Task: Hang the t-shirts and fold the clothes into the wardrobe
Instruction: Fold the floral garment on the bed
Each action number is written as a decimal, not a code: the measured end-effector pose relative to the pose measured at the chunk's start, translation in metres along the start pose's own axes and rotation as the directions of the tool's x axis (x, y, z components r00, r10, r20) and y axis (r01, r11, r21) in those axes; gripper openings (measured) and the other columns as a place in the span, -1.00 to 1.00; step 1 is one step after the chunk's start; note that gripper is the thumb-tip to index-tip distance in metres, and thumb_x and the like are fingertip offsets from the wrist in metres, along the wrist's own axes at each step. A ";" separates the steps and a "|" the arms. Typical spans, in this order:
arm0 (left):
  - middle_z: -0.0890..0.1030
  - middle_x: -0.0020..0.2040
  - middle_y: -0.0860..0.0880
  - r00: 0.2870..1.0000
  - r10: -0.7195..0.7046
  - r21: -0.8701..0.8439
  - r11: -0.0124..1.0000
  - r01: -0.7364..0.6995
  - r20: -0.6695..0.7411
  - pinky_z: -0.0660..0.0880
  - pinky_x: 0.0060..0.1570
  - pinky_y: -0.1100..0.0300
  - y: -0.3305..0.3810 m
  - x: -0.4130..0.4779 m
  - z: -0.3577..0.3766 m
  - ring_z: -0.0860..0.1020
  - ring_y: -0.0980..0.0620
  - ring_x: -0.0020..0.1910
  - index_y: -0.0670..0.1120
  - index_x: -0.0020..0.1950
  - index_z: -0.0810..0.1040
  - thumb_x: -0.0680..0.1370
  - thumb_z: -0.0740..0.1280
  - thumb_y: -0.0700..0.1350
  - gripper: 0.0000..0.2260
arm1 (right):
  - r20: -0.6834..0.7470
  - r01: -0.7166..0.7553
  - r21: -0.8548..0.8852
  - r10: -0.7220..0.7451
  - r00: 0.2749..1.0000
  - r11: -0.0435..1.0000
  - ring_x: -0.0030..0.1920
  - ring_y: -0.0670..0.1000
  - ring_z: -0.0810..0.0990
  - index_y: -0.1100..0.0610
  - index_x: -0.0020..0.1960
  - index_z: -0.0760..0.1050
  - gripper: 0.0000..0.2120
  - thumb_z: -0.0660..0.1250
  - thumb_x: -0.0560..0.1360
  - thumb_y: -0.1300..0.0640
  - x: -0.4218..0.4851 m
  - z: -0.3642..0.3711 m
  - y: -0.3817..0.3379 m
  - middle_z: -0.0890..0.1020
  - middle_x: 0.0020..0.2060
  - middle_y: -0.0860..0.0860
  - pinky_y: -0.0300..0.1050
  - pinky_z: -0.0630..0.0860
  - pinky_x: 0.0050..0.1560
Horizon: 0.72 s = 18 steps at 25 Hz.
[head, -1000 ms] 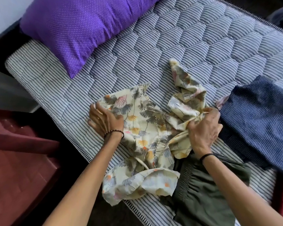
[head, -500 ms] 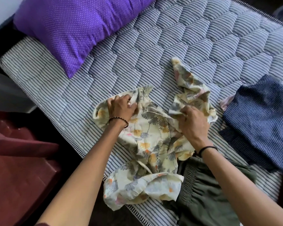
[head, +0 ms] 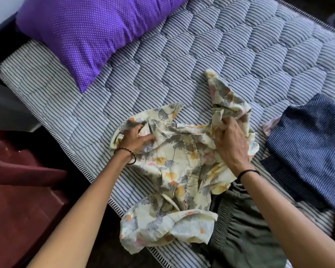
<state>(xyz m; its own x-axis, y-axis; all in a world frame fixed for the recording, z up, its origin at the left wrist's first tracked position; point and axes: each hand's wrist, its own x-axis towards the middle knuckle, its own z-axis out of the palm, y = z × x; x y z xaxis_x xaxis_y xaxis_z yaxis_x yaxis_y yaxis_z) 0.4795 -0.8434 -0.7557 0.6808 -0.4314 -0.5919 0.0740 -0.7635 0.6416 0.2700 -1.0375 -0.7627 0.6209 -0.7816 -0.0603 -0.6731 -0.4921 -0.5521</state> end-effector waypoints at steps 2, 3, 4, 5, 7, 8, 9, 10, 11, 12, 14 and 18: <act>0.54 0.17 0.04 0.996 -0.065 -0.316 0.948 0.042 -0.063 0.43 -0.21 0.32 0.006 -0.004 -0.006 0.52 0.08 0.01 -0.10 0.46 0.38 0.49 0.47 -0.14 -0.43 | 0.008 -0.049 0.209 0.048 0.999 0.977 -0.09 0.11 0.62 0.19 0.14 0.55 -0.88 0.32 0.61 0.23 0.003 -0.001 -0.003 0.66 -0.03 0.07 -0.05 0.59 -0.18; 0.56 0.13 0.06 0.982 -0.108 -0.499 0.867 0.017 -0.153 0.44 -0.23 0.31 0.009 -0.007 -0.011 0.53 0.04 0.05 -0.09 0.41 0.44 0.47 0.48 -0.17 -0.48 | -0.010 -0.057 0.342 0.064 0.998 0.938 -0.11 0.10 0.66 0.19 0.12 0.55 -0.90 0.34 0.62 0.23 0.003 -0.003 -0.004 0.67 -0.05 0.06 -0.15 0.62 -0.17; 0.60 0.07 0.06 0.954 -0.159 -0.644 0.764 -0.043 -0.253 0.46 -0.24 0.29 0.009 -0.007 -0.015 0.56 0.00 0.06 -0.07 0.30 0.53 0.45 0.48 -0.20 -0.58 | -0.036 -0.044 0.427 0.065 0.997 0.903 -0.12 0.04 0.68 0.19 0.15 0.53 -0.89 0.33 0.63 0.21 0.003 -0.006 -0.006 0.67 -0.05 0.04 -0.27 0.61 -0.19; 0.64 -0.01 0.04 0.927 -0.189 -0.699 0.708 -0.100 -0.324 0.50 -0.25 0.29 0.008 -0.004 -0.018 0.59 -0.05 0.04 -0.09 0.20 0.59 0.44 0.49 -0.23 -0.66 | -0.039 -0.039 0.456 0.064 0.997 0.889 -0.10 -0.02 0.68 0.19 0.23 0.49 -0.81 0.33 0.65 0.17 0.006 -0.008 -0.006 0.67 0.01 0.03 -0.33 0.60 -0.19; 0.66 0.00 -0.02 0.939 -0.101 -0.561 0.821 -0.107 -0.327 0.52 -0.25 0.34 0.008 -0.004 -0.020 0.62 -0.02 -0.04 -0.15 0.21 0.57 0.46 0.49 -0.20 -0.67 | 0.002 -0.058 0.391 0.063 0.998 0.919 -0.05 -0.05 0.66 0.22 0.41 0.36 -0.60 0.33 0.65 0.09 0.006 -0.006 0.000 0.59 0.20 0.06 -0.21 0.65 -0.07; 0.64 0.08 -0.05 0.969 -0.041 -0.445 0.893 -0.074 -0.245 0.54 -0.19 0.33 0.006 -0.004 -0.018 0.61 0.02 -0.04 -0.15 0.29 0.52 0.47 0.49 -0.14 -0.59 | 0.011 -0.057 0.312 0.056 0.998 0.948 -0.06 -0.04 0.64 0.25 0.46 0.30 -0.52 0.34 0.64 0.08 0.005 -0.003 0.004 0.54 0.25 0.08 -0.12 0.64 -0.04; 0.60 0.19 -0.05 0.989 -0.008 -0.311 0.950 -0.039 -0.147 0.56 -0.04 0.24 0.003 -0.005 -0.017 0.60 0.02 0.04 -0.13 0.38 0.45 0.47 0.50 -0.06 -0.48 | 0.011 -0.035 0.238 0.033 0.999 0.971 -0.08 -0.01 0.62 0.26 0.49 0.28 -0.47 0.35 0.63 0.07 0.004 0.000 0.007 0.53 0.26 0.08 -0.07 0.62 -0.04; 0.54 0.29 -0.06 0.998 -0.001 -0.169 0.985 -0.010 -0.063 0.53 0.14 0.11 -0.001 -0.004 -0.015 0.56 -0.04 0.18 -0.11 0.46 0.37 0.45 0.51 0.03 -0.35 | 0.020 -0.010 0.200 0.006 1.000 0.980 -0.11 0.02 0.62 0.25 0.48 0.29 -0.47 0.35 0.62 0.04 0.002 0.002 0.009 0.54 0.23 0.07 -0.03 0.59 -0.05; 0.46 0.39 -0.09 1.000 0.003 -0.030 1.000 -0.003 -0.023 0.44 0.28 0.05 -0.005 -0.002 -0.013 0.49 -0.09 0.30 -0.12 0.52 0.28 0.43 0.51 0.12 -0.23 | 0.042 0.011 0.191 -0.019 0.999 0.981 -0.10 0.05 0.63 0.21 0.45 0.32 -0.51 0.34 0.62 0.02 0.000 0.004 0.010 0.57 0.20 0.06 0.00 0.57 -0.05; 0.41 0.45 -0.12 1.000 0.004 0.060 0.998 -0.004 -0.010 0.38 0.33 0.05 -0.008 0.001 -0.012 0.43 -0.12 0.37 -0.13 0.54 0.24 0.43 0.49 0.17 -0.19 | 0.067 0.030 0.185 -0.044 0.997 0.982 -0.08 0.05 0.63 0.18 0.42 0.34 -0.56 0.32 0.63 0.00 -0.002 0.006 0.010 0.61 0.18 0.05 0.00 0.54 -0.05; 0.48 0.37 -0.17 0.999 0.024 0.033 0.999 -0.022 -0.035 0.42 0.21 0.06 -0.008 -0.002 -0.009 0.49 -0.16 0.28 -0.11 0.46 0.38 0.40 0.43 0.28 -0.25 | 0.079 0.077 0.102 -0.086 0.993 0.992 -0.09 0.01 0.58 0.16 0.35 0.42 -0.65 0.25 0.68 -0.03 -0.003 0.007 0.006 0.65 0.14 0.06 -0.12 0.45 -0.14; 0.70 -0.06 -0.08 0.972 -0.021 -0.354 0.933 -0.065 -0.235 0.54 -0.15 -0.07 0.002 -0.009 -0.008 0.65 -0.22 -0.13 0.05 0.00 0.65 0.33 0.44 0.27 -0.61 | 0.019 0.152 -0.047 -0.151 0.988 0.987 -0.05 0.09 0.57 0.21 0.35 0.44 -0.57 0.29 0.65 -0.08 0.016 0.004 -0.007 0.58 0.15 0.15 -0.18 0.41 -0.32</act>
<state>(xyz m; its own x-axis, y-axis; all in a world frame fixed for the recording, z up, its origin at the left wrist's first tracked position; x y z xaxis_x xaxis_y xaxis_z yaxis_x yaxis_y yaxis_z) 0.4797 -0.8369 -0.7453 0.8313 -0.2902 -0.4740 0.2823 -0.5141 0.8099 0.2863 -1.0447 -0.7630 0.7230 -0.6908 0.0079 -0.5892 -0.6226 -0.5149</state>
